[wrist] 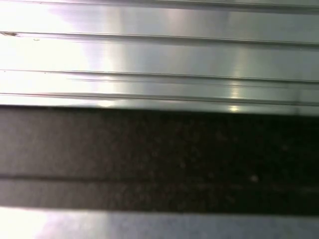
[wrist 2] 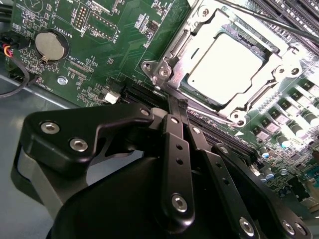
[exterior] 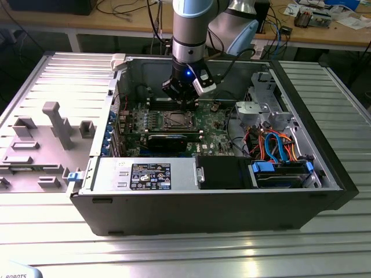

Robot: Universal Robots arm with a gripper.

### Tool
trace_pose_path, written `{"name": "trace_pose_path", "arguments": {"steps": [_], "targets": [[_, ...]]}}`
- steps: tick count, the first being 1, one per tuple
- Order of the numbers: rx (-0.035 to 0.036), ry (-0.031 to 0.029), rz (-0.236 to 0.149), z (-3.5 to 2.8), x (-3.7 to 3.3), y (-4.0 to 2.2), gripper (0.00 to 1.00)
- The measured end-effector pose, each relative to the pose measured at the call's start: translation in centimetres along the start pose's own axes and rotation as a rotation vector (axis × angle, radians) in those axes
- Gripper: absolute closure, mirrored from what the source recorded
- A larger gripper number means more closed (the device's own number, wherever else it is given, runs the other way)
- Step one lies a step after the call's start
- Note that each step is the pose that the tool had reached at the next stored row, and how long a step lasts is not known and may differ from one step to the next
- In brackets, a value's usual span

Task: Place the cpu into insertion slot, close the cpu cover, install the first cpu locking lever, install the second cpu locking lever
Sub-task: 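Install the first cpu locking lever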

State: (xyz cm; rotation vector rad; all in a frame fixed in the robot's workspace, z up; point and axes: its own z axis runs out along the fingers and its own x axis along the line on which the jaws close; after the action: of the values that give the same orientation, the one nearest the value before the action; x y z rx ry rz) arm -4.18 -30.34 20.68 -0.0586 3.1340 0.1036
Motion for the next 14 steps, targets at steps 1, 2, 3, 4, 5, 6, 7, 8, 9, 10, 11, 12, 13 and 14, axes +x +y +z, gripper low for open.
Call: {"name": "trace_pose_path", "arguments": {"steps": [1,2,3,4,5,6,7,8,9,10,11,12,13,14], "targets": [[0.0001,0.0001,0.0,0.0,0.0,0.0,0.89],[0.0002,0.0001,0.0,0.0,0.0,0.0,0.89],[0.0002,0.0002,0.0,0.0,0.0,0.0,0.89],[0.0001,0.0001,0.0,0.01,0.0,0.0,0.89],[0.0005,0.0002,0.0,0.02,0.0,0.0,0.89],[0.0021,0.0001,0.0,0.03,-0.01,0.0,0.89],[0.0066,0.0002,0.0,0.05,-0.01,0.0,0.89],[0.0116,0.0006,0.0,0.08,-0.02,-0.01,0.89],[0.0135,0.0006,0.0,0.11,-0.03,-0.01,0.89],[0.0143,0.0006,0.0,0.12,-0.03,-0.01,0.89],[0.0152,0.0007,0.0,0.14,-0.04,-0.01,0.89],[0.0166,0.0007,0.0,0.16,-0.07,-0.01,0.89],[0.0174,0.0007,0.0,0.17,-0.08,-0.01,0.89],[0.0184,0.0008,0.0,0.18,-0.1,-0.02,0.89]]}}
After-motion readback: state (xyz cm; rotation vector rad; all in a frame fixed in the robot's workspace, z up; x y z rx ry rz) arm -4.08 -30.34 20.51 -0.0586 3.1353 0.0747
